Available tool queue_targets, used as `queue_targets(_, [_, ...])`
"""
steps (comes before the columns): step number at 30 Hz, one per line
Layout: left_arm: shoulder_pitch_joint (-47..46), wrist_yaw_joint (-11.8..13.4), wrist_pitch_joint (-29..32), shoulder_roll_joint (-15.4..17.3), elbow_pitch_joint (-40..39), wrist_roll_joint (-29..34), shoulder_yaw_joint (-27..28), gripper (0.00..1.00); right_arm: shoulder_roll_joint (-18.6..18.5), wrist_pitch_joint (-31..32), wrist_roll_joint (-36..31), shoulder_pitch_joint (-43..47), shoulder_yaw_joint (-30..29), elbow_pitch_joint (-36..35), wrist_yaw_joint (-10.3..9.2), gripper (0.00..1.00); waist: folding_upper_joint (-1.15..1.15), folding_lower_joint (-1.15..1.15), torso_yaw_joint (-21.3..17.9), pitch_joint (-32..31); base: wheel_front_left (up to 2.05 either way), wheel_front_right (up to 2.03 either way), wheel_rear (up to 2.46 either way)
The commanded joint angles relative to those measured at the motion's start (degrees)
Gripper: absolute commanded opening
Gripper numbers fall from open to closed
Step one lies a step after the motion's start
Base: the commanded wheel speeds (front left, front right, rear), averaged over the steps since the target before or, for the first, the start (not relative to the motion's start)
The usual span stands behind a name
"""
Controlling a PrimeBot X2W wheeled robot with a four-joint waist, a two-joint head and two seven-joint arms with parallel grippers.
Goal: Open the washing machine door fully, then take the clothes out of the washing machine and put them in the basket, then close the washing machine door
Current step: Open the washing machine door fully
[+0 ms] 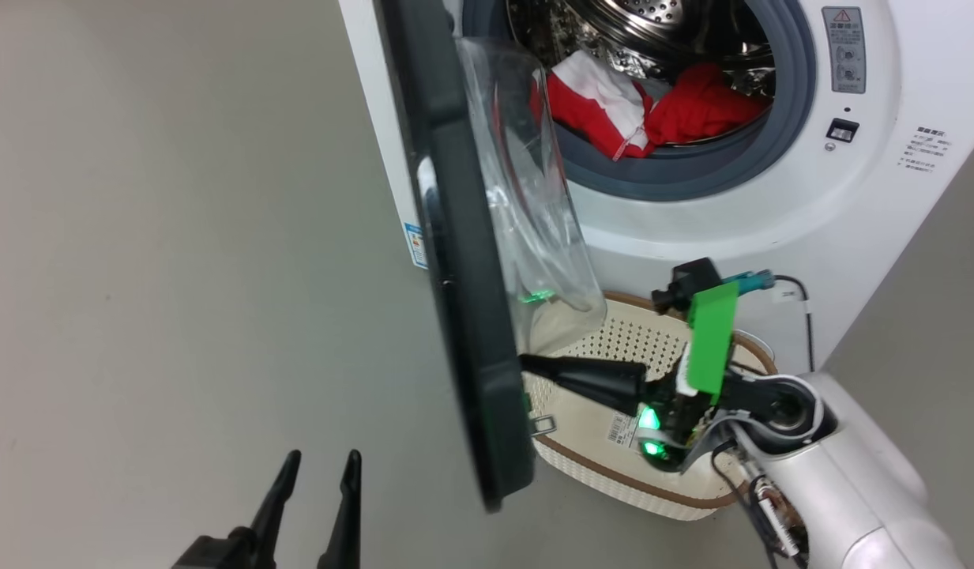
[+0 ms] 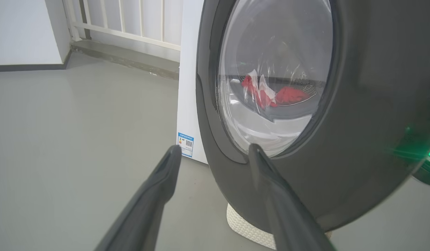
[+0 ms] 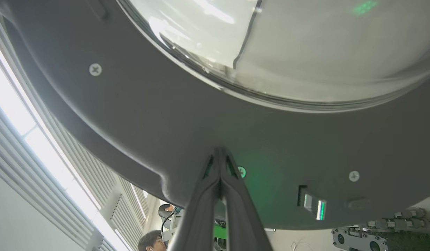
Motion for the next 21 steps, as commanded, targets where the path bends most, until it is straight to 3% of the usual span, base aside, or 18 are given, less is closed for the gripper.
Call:
queue_targets(1, [-0.5,0.54,-0.52,0.52,-2.03,0.24,2.42,1.0,1.83,-0.66,1.4,-0.21,2.27,-2.24,0.29,0.0,0.0,0.0,0.23,-0.11,0.0,0.0,0.0])
queue_targets(8, [-0.35,0.79,-0.52,0.52,-2.8,0.01,3.32,1.0,1.84,-3.53,3.7,-1.22,6.16,-3.48,0.29,0.0,0.0,0.0,0.41,0.1,0.0,0.0,0.0])
queue_targets(16, [-0.33,0.66,-0.52,0.52,-2.97,0.09,3.71,1.0,1.85,-6.1,2.07,-0.55,5.87,-3.61,0.29,0.02,0.0,0.0,0.23,-0.16,0.0,0.0,0.0])
queue_targets(17, [-0.32,0.54,-0.52,0.52,-2.88,0.15,3.69,1.0,1.85,-6.47,1.67,-0.26,5.49,-3.62,0.29,0.31,0.0,0.0,0.16,-0.28,0.0,0.0,0.0])
queue_targets(18, [-0.32,0.35,-0.52,0.52,-2.75,0.26,3.64,1.0,1.85,-6.83,1.3,0.11,5.07,-3.65,0.29,0.47,0.0,0.0,0.08,-0.42,0.0,0.0,0.0])
queue_targets(19, [-0.32,0.35,-0.52,0.52,-2.75,0.26,3.64,1.0,1.85,-6.83,1.3,0.11,5.07,-3.65,0.29,0.47,0.0,0.0,0.08,-0.42,0.0,0.0,0.0])
queue_targets(20, [-0.32,0.17,-0.52,0.52,-2.59,0.42,3.62,1.0,1.85,-7.22,0.94,0.57,4.57,-3.7,0.29,0.81,0.0,0.0,-0.01,-0.65,0.0,0.0,0.0])
queue_targets(21, [-0.29,0.01,-0.52,0.52,-2.4,0.62,3.65,1.0,1.85,-7.58,0.59,1.11,4.05,-3.71,0.29,1.0,0.0,0.0,-0.1,-0.86,0.0,0.0,0.0])
